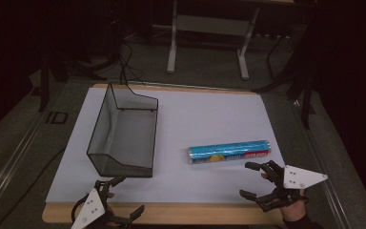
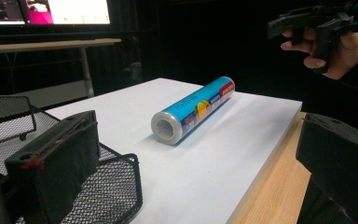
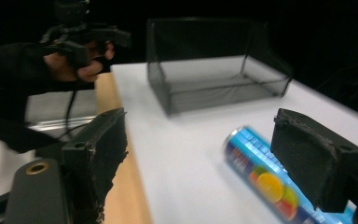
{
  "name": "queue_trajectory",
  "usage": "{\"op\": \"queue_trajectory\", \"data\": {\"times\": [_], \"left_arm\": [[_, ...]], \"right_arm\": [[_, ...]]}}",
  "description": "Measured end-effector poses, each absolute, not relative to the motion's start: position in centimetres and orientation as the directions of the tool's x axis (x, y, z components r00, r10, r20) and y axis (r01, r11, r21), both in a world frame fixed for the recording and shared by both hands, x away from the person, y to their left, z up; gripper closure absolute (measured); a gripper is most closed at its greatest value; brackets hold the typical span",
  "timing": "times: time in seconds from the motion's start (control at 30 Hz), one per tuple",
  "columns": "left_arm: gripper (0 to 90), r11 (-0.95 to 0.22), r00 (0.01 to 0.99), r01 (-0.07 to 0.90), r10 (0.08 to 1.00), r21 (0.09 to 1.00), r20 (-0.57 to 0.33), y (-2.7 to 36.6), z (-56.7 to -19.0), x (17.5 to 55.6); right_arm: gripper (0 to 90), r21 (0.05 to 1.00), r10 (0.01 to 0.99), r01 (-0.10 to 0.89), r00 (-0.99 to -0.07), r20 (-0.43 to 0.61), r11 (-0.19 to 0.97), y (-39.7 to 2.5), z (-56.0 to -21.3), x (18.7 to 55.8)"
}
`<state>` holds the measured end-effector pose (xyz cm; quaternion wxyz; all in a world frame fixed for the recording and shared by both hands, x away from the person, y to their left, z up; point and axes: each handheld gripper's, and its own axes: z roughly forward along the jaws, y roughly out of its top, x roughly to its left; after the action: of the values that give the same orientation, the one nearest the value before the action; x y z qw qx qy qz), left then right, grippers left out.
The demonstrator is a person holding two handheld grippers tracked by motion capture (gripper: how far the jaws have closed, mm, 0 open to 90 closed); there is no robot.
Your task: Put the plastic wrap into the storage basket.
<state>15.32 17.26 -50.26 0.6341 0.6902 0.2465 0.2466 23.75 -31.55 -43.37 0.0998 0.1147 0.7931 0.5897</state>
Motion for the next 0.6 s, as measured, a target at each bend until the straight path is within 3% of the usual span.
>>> {"op": "queue_trajectory", "data": {"times": [0.1, 0.27, 0.37, 0.43, 0.6], "left_arm": [[0.2, -0.068, 0.756, 0.027, 0.654, 0.997, 0.024, 17.3, -50.2, 15.3], [0.2, -0.067, 0.753, 0.024, 0.657, 0.997, 0.026, 17.4, -50.2, 15.4], [0.2, -0.069, 0.753, 0.025, 0.657, 0.997, 0.027, 17.4, -50.3, 15.4], [0.2, -0.069, 0.752, 0.024, 0.659, 0.997, 0.028, 17.5, -50.3, 15.4], [0.2, -0.068, 0.750, 0.027, 0.661, 0.997, 0.025, 17.5, -50.3, 15.4]], "right_arm": [[22.9, 0.945, 0.334, 0.125, -0.942, 0.017, 0.303, -31.8, -43.3, 24.0], [22.9, 0.936, 0.342, 0.114, -0.940, -0.007, 0.334, -31.7, -42.9, 23.7], [17.6, 0.932, 0.318, 0.102, -0.948, -0.015, 0.349, -31.4, -42.4, 23.5], [12.8, 0.905, 0.305, 0.085, -0.951, -0.052, 0.416, -30.7, -42.4, 23.2], [11.6, 0.850, 0.258, 0.091, -0.965, -0.054, 0.518, -29.6, -42.8, 23.8]]}}
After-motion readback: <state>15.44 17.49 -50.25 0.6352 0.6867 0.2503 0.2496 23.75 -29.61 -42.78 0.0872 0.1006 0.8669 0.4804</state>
